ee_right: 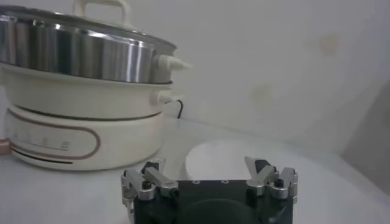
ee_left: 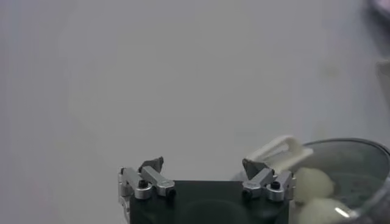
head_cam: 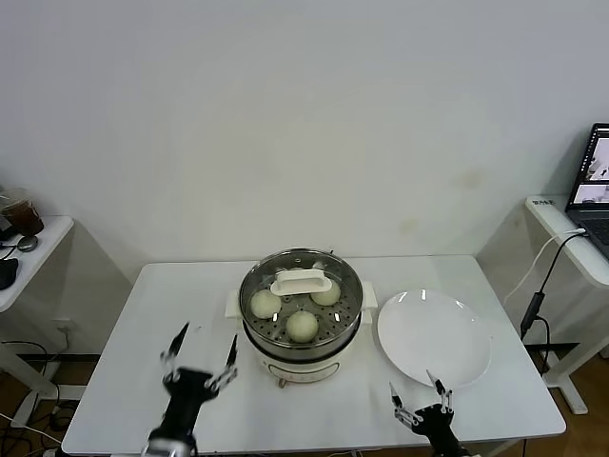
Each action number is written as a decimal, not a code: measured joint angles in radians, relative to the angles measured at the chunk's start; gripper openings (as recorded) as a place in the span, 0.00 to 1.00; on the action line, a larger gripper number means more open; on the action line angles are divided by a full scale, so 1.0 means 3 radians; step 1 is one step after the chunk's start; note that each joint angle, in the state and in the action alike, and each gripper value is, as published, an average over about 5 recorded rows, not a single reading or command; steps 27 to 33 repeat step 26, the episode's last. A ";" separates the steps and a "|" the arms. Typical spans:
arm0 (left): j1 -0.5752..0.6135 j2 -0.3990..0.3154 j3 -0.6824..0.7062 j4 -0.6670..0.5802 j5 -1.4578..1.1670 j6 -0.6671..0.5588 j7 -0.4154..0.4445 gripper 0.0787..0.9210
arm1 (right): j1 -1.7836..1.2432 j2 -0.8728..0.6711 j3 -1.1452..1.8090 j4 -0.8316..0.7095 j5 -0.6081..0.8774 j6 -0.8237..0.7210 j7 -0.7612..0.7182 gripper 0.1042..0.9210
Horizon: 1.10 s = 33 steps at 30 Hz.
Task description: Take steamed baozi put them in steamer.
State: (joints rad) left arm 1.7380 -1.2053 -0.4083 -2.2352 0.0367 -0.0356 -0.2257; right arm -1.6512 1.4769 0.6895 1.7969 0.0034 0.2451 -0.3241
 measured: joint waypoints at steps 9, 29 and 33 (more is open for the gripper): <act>0.0549 -0.0261 -0.0167 0.0289 -0.0470 -0.0560 0.0138 0.88 | -0.0222 -0.0136 -0.0021 0.0252 0.0218 -0.0211 0.0123 0.88; 0.0842 -0.0549 -0.0341 0.0669 -0.0597 -0.0970 0.0344 0.88 | -0.0383 -0.0180 -0.0151 0.0386 0.0269 -0.0263 0.0229 0.88; 0.0842 -0.0549 -0.0341 0.0669 -0.0597 -0.0970 0.0344 0.88 | -0.0383 -0.0180 -0.0151 0.0386 0.0269 -0.0263 0.0229 0.88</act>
